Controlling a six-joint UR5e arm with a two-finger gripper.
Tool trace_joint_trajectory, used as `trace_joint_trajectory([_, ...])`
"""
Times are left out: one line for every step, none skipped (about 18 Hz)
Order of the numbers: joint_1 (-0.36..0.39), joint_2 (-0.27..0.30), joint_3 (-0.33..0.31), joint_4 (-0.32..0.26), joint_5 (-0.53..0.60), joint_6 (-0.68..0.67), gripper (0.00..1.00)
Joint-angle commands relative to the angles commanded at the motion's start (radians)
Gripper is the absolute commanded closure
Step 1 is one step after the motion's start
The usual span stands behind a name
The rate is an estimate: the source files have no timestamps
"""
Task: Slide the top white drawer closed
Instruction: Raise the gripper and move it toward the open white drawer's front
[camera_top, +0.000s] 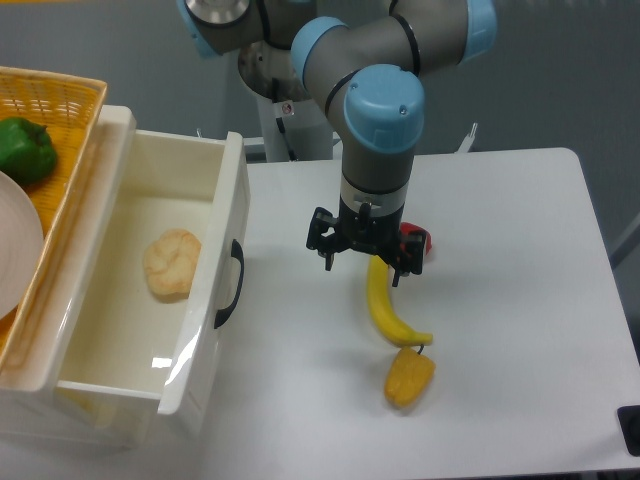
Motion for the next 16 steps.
trace_joint_trajectory([0.0,0.0,0.0,0.002,0.002,0.0,0.0])
trace_joint_trajectory([0.0,0.0,0.0,0.003,0.002,0.0,0.0])
trace_joint_trajectory([0.0,-0.002,0.0,0.002,0.0,0.0,0.0])
trace_joint_trajectory([-0.002,-0.002,0.0,0.003,-0.003,-0.009,0.0])
trace_joint_trajectory([-0.005,-0.002,-0.002,0.003,0.001,-0.018,0.0])
trace_joint_trajectory([-0.005,0.0,-0.009,0.008,0.003,-0.021,0.0])
trace_joint_trajectory([-0.006,-0.002,-0.014,0.005,0.002,-0.028,0.0])
trace_joint_trajectory([-0.008,-0.006,-0.024,0.005,0.002,-0.073,0.0])
trace_joint_trajectory([-0.008,-0.005,-0.032,0.009,0.002,-0.098,0.0])
trace_joint_trajectory([-0.014,-0.005,-0.034,0.011,0.002,-0.109,0.0])
trace_joint_trajectory([-0.015,-0.005,-0.034,0.011,0.002,-0.109,0.0])
trace_joint_trajectory([-0.015,-0.005,-0.035,0.011,0.002,-0.107,0.0])
trace_joint_trajectory([-0.015,-0.006,-0.035,0.011,0.0,-0.107,0.0])
trace_joint_trajectory([-0.018,-0.009,-0.035,0.011,0.0,-0.109,0.0])
trace_joint_trajectory([-0.021,-0.014,-0.035,0.012,0.002,-0.11,0.0])
trace_joint_trajectory([-0.021,-0.015,-0.035,0.011,0.003,-0.11,0.0])
